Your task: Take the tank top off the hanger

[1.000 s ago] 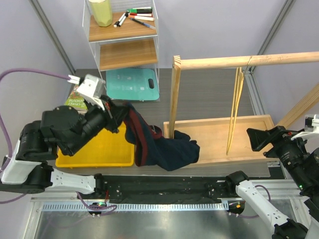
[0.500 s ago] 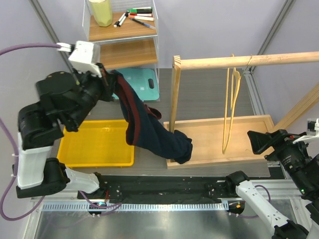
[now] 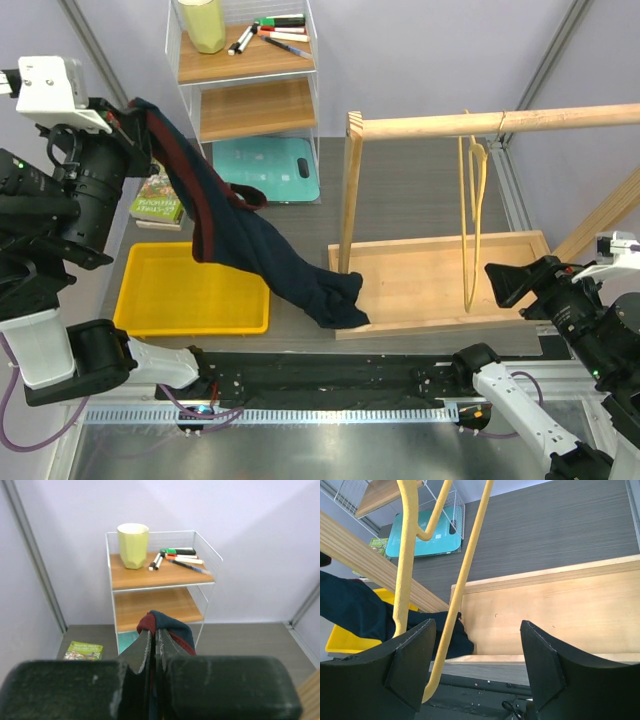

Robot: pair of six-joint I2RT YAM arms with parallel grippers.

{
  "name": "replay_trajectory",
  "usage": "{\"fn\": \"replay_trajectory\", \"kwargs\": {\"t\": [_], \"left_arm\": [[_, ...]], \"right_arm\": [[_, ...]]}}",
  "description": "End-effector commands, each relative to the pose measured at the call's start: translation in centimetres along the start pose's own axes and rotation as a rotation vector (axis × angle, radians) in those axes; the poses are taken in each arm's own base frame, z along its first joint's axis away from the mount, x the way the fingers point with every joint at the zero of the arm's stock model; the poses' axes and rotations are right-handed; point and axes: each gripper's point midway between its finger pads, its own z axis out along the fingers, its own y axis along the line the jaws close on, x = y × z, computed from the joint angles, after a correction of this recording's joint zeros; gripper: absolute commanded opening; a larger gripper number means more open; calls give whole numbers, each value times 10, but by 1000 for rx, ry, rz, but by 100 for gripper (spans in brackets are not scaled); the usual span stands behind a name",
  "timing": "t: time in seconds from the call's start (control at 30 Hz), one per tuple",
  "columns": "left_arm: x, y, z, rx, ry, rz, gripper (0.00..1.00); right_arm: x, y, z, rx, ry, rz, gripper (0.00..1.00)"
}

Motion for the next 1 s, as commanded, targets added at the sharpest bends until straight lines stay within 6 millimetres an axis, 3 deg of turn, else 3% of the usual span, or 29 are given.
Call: {"fn": "replay_trajectory", "kwargs": {"t": [0.0, 0.23, 0.5, 0.7, 0.8, 0.97], "left_arm": [[-56, 32, -2, -132, -169, -8, 0], [-61, 32, 16, -324, -157, 146, 0], [-104, 58, 2, -383, -291, 39, 0], [-127, 62, -6, -326, -402, 50, 0], [-135, 72, -15, -324, -437, 32, 0], [-133, 69, -17, -291, -440, 83, 0]], "right_arm": [[-5, 9, 7, -39, -12, 7, 74], [4, 12, 15, -59, 5, 22, 74], [10, 14, 21, -66, 38, 10, 74], [15, 16, 28, -68, 69, -6, 74], [21, 17, 32, -75, 93, -6, 74], [30, 15, 39, -71, 115, 2, 74]]}}
